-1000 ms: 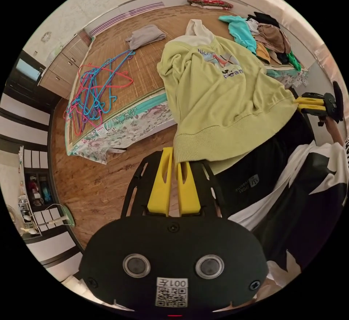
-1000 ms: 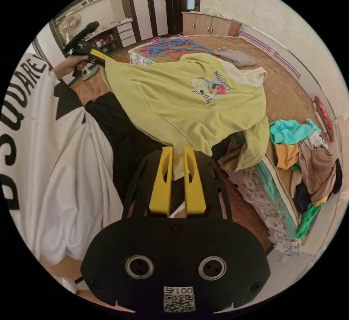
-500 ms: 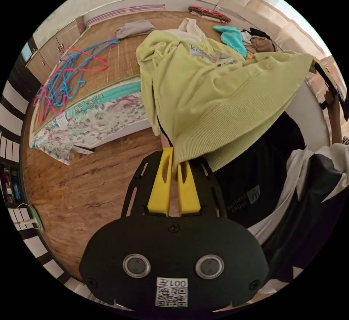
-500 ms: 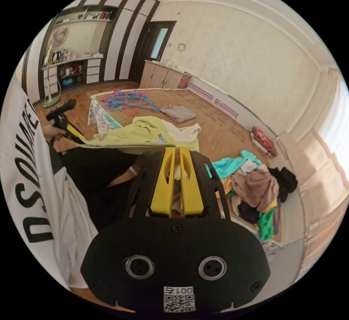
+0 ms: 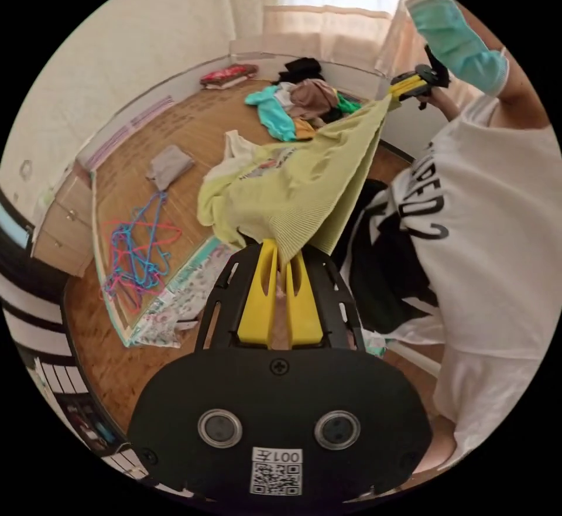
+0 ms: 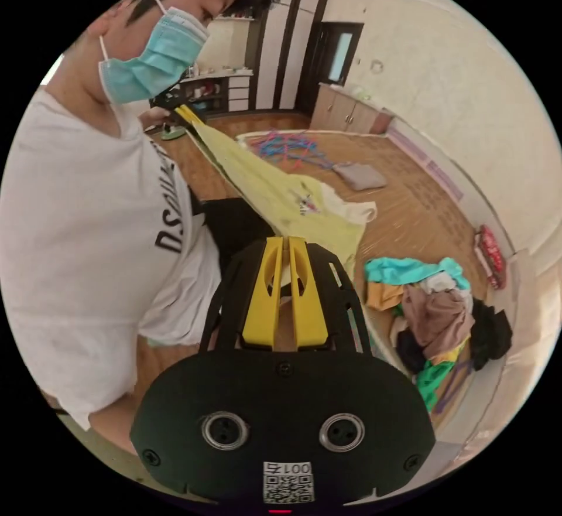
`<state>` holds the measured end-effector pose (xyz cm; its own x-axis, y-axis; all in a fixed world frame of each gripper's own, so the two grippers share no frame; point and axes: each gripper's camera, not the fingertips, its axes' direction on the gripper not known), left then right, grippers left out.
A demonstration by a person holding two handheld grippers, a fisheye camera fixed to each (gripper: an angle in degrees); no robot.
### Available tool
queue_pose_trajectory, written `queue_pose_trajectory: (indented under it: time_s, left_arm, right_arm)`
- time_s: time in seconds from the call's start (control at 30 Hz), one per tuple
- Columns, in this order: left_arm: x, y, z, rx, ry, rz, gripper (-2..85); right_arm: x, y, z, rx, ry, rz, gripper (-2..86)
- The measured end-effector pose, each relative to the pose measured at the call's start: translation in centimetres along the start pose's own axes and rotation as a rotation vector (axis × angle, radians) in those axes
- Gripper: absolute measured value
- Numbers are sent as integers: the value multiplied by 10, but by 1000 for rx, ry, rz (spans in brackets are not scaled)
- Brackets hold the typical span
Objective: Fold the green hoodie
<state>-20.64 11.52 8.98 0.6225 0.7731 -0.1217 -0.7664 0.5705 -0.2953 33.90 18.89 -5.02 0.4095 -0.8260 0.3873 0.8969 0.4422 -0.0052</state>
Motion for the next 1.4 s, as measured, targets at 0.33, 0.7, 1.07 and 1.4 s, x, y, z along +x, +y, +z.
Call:
queue_pose_trajectory:
  time_s: [0.33, 0.7, 1.07, 1.4]
  left_arm:
    - [-24, 38, 169, -174, 378, -109, 25]
    - [-124, 52, 126, -183, 94, -257, 23]
    - [-254, -246, 258, 77, -153, -161, 112]
    - [-271, -383, 404, -215, 13, -38, 75]
  right_arm:
    - [60, 70, 175, -226, -551, 271, 20]
    - [156, 34, 186, -223, 28, 353, 71]
    - [340, -174, 319, 148, 296, 465, 124]
    - [467, -241, 460, -117, 1, 675, 96]
